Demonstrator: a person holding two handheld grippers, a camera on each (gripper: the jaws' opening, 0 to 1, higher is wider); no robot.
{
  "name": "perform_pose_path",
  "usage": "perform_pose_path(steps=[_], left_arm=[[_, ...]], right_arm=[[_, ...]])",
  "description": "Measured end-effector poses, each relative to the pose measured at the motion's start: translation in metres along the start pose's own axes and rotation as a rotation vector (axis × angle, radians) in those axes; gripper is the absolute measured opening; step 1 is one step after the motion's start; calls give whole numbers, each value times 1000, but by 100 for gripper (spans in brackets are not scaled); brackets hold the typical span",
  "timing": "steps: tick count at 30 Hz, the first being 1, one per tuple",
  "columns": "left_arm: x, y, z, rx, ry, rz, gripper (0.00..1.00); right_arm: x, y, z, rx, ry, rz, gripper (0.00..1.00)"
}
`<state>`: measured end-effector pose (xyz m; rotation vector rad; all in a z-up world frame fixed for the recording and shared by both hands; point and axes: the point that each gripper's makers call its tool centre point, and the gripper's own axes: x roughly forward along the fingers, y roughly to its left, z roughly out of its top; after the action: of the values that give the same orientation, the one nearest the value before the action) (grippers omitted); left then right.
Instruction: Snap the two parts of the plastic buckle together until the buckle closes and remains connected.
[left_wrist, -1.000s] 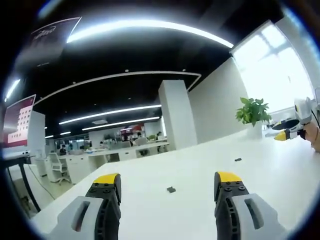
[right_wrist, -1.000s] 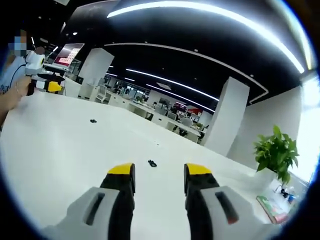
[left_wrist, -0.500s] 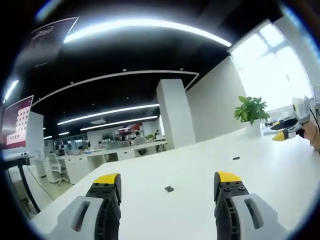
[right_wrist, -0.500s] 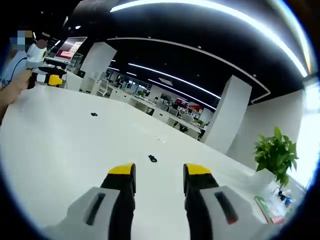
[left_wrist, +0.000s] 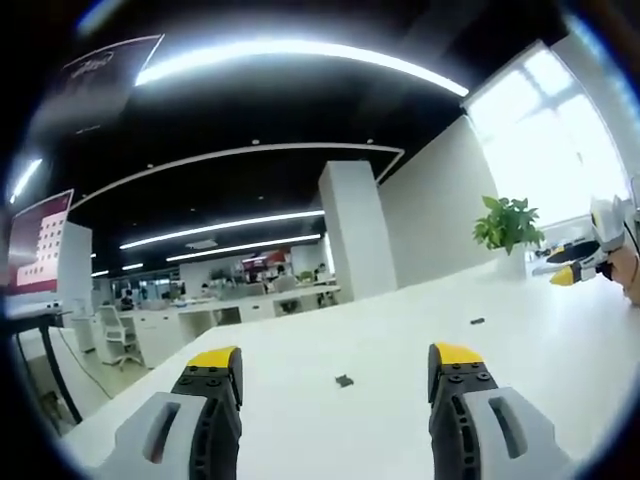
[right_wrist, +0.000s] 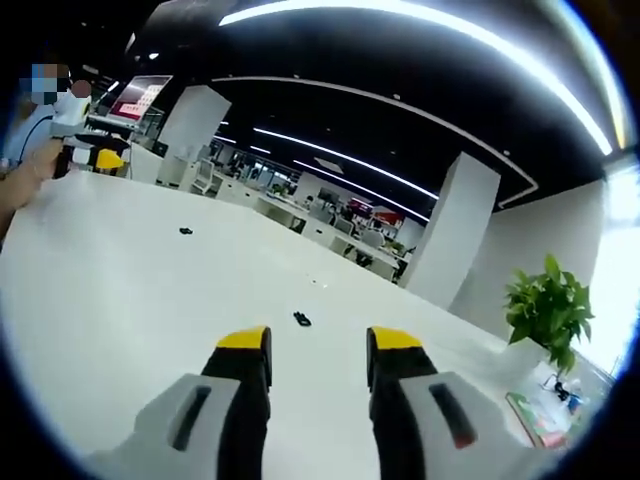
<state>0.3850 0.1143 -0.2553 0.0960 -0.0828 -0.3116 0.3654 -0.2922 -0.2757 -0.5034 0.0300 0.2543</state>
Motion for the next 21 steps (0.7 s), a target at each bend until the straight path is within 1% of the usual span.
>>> perform_pose_path(steps=[6,21], left_arm=[[1,4,-1,-23,-1,6,77],[7,2,-4,-17,19,-10,77]], right_arm=[[1,0,-3,0,11,2,38],[7,0,-7,-8,39,8,37]])
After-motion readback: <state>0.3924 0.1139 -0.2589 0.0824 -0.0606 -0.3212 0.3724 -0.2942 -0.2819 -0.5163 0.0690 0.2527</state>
